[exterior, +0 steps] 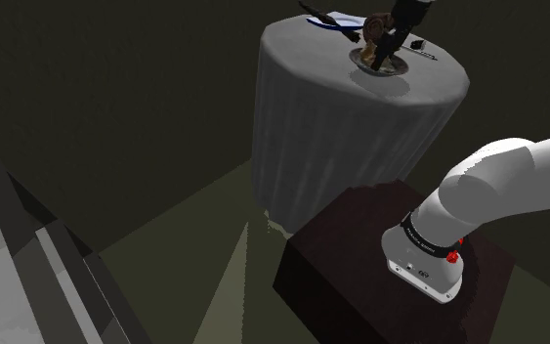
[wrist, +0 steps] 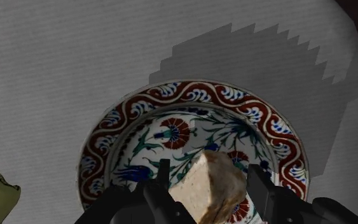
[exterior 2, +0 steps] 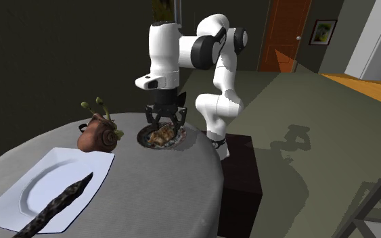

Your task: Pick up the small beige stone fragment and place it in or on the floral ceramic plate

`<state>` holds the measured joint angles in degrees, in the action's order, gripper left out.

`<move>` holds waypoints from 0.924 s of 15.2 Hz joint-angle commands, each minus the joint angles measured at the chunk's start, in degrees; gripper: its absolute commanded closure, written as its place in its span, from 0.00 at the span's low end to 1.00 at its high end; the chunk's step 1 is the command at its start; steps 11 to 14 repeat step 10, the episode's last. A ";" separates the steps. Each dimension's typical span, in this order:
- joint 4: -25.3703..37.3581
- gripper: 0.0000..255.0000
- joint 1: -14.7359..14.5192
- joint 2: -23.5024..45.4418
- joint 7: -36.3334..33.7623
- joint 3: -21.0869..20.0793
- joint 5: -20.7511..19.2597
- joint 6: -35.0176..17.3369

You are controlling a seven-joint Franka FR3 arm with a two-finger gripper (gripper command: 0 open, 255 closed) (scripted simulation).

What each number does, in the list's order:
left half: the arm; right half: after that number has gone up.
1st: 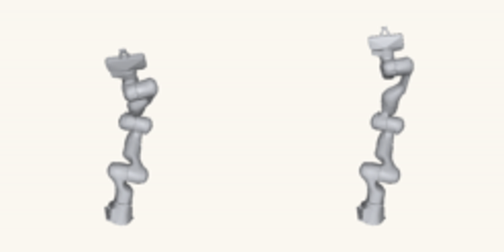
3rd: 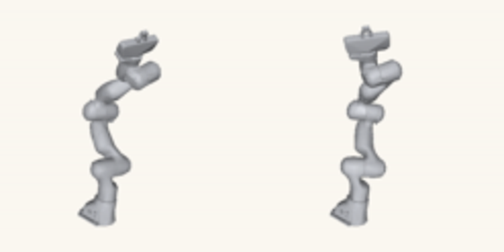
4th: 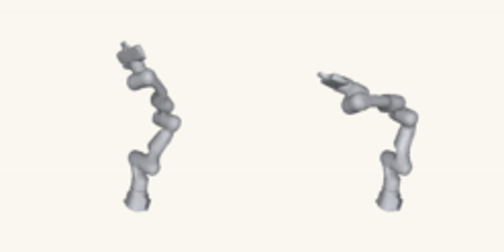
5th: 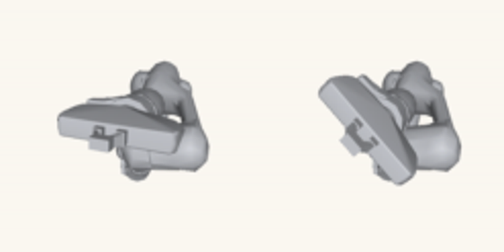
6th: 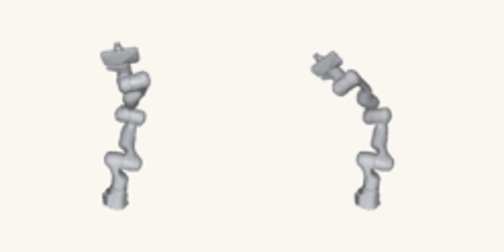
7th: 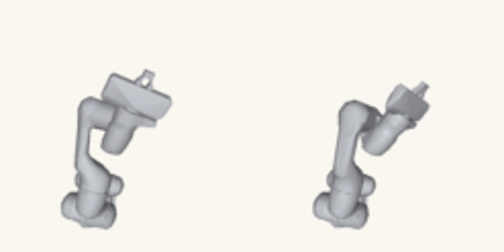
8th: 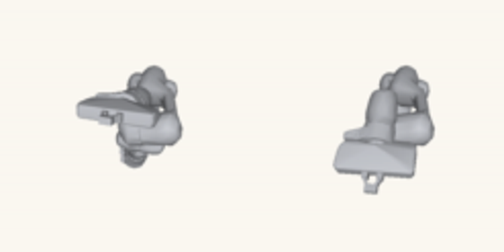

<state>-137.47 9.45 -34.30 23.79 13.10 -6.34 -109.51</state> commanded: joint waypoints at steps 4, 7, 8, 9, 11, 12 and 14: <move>3.05 1.00 -0.13 -0.04 0.00 -0.29 0.23 3.08; 5.44 1.00 -0.23 0.08 0.02 -0.49 0.41 5.35; 6.25 1.00 -0.26 0.14 0.02 -0.55 0.46 6.10; 7.08 1.00 -0.30 0.22 0.03 -0.61 0.52 6.85; 7.91 1.00 -0.33 0.31 0.04 -0.67 0.58 7.60; 7.91 1.00 -0.33 0.31 0.04 -0.67 0.58 7.60; 7.91 1.00 -0.33 0.31 0.04 -0.67 0.58 7.60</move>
